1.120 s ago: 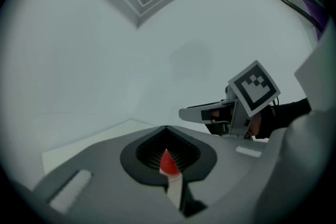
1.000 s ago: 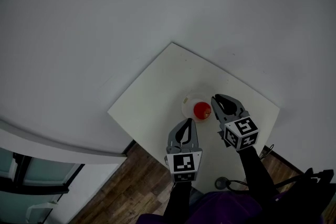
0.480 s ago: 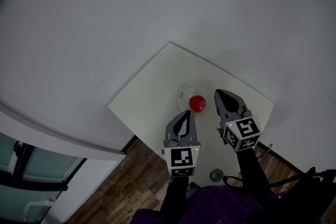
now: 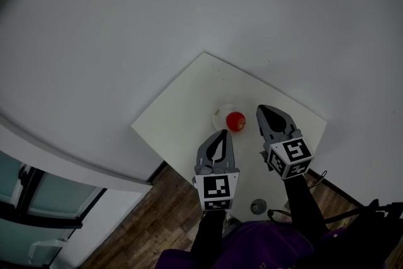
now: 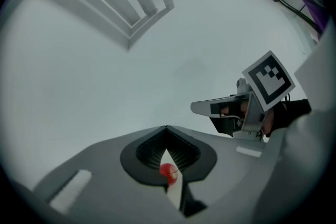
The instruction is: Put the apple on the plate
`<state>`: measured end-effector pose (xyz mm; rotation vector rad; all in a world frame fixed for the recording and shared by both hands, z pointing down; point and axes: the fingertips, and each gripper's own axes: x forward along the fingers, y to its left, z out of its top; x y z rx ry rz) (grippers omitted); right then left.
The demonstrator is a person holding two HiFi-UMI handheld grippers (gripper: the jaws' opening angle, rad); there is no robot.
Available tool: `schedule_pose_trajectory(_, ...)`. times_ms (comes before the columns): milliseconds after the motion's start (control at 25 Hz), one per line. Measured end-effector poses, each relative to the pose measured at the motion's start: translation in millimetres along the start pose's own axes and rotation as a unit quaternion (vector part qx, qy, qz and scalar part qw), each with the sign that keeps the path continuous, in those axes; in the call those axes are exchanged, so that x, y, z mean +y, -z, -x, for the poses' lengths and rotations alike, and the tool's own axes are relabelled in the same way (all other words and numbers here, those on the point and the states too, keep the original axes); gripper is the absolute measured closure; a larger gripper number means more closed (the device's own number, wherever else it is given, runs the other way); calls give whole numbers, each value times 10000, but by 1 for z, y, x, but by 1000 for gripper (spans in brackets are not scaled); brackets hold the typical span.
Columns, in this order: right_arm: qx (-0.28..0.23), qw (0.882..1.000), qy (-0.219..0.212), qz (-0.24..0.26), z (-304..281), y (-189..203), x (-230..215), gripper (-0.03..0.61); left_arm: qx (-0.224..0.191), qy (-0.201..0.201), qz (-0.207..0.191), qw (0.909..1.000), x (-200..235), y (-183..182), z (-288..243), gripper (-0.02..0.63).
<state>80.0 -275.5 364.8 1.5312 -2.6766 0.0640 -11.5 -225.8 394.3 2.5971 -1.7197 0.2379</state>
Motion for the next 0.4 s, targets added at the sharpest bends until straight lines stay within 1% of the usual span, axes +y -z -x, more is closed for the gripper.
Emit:
schedule_pose_trajectory(40, -1, 10000, 1, 5, 1, -1, 0, 569, -28, 9, -36, 10000, 0, -1, 1, 607)
schedule_pose_trajectory(160, 6, 10000, 0, 0, 2, -3, 1, 569, 28, -25, 59, 10000, -1, -5, 4, 607)
schedule_pose_trajectory(280, 7, 9999, -26, -101, 3, 0, 1, 569, -27, -2, -41, 10000, -1, -1, 3, 607)
schedule_pose_trajectory(400, 13, 9998, -53, -169, 4, 3, 1, 569, -27, 0, -53, 10000, -3, 0, 4, 607)
